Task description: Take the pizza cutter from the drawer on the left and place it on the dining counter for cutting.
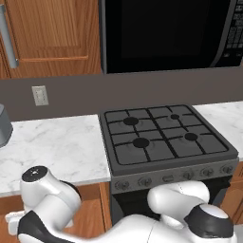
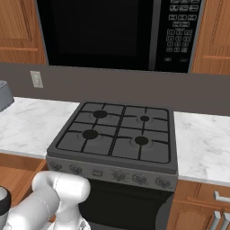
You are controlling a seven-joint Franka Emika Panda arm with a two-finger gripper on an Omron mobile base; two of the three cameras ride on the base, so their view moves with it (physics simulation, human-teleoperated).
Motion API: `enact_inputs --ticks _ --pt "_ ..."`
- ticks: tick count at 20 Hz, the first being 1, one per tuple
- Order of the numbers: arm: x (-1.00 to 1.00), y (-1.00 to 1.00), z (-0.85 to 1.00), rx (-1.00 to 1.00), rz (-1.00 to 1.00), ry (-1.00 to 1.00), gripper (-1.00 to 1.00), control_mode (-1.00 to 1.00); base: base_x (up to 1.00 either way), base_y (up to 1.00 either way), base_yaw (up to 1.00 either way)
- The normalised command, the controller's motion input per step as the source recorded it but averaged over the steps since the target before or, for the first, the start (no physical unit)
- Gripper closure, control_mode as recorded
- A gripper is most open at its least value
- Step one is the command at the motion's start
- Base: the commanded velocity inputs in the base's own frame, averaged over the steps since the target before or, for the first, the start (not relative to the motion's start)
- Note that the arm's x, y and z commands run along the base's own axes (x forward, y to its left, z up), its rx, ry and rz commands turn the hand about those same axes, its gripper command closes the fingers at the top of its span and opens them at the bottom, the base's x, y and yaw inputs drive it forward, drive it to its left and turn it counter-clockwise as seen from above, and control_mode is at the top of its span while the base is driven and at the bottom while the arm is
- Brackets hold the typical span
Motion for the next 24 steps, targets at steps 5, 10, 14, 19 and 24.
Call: enact_inputs --ticks 5,10,14,19,24 --pt "0.22 0.21 -0.33 0.0 0.0 0.0 -1.0 -1.0 0.0 0.0 0.0" --pt "0.28 0.16 -0.49 0.0 0.0 0.0 -1.0 -1.0 0.0 0.0 0.0" --pt "0.04 0.19 -0.5 0.0 0.0 0.06 -1.0 -1.0 0.0 0.0 0.0" --pt "0.04 0.13 -0.42 0.0 0.0 0.05 -1.0 -1.0 0.0 0.0 0.0" --pt "0.11 0.03 -0.35 0.0 0.0 0.01 -1.0 -1.0 0.0 0.0 0.0"
